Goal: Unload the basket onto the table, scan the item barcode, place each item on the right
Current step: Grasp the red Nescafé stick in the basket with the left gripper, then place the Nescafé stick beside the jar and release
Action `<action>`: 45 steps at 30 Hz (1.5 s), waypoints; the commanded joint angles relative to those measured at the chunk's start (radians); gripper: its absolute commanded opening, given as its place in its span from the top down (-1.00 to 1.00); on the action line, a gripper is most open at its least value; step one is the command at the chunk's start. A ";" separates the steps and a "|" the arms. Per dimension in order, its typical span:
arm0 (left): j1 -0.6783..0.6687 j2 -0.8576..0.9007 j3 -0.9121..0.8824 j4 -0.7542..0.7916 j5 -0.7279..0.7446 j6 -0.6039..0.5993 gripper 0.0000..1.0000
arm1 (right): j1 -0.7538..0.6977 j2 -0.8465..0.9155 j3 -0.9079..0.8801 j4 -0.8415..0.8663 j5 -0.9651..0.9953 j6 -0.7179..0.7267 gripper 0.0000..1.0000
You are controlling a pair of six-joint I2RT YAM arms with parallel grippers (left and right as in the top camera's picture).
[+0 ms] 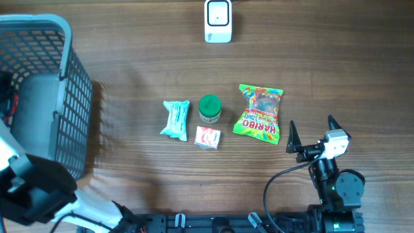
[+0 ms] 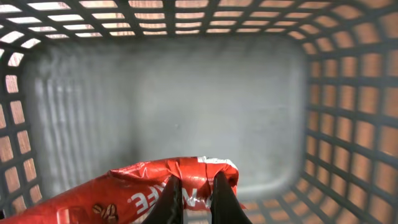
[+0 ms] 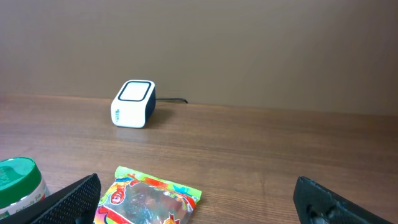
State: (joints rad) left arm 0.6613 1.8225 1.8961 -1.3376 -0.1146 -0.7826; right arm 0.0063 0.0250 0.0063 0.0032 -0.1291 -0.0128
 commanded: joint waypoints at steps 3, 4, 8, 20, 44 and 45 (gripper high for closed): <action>-0.057 -0.206 0.018 0.009 0.329 0.021 0.92 | 0.004 -0.005 -0.001 0.003 0.010 -0.003 -0.99; -0.088 -0.243 0.018 0.011 0.340 0.020 0.92 | 0.004 -0.005 -0.001 0.003 0.010 -0.004 -0.99; -0.397 -0.382 0.018 0.049 0.276 0.019 0.92 | 0.004 -0.005 -0.001 0.003 0.010 -0.004 -0.99; -1.316 0.055 -0.089 0.275 0.146 -0.041 0.92 | 0.004 -0.005 -0.001 0.003 0.010 -0.003 -1.00; -1.484 0.212 0.156 0.531 -0.183 0.183 -1.00 | 0.004 -0.005 -0.001 0.003 0.010 -0.004 -0.99; -1.467 0.177 0.208 0.519 -0.217 0.211 -0.99 | 0.004 -0.005 -0.001 0.003 0.010 -0.004 -0.99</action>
State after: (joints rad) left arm -0.8524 2.1696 1.9392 -0.8082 -0.1917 -0.7200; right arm 0.0059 0.0250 0.0063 0.0032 -0.1291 -0.0128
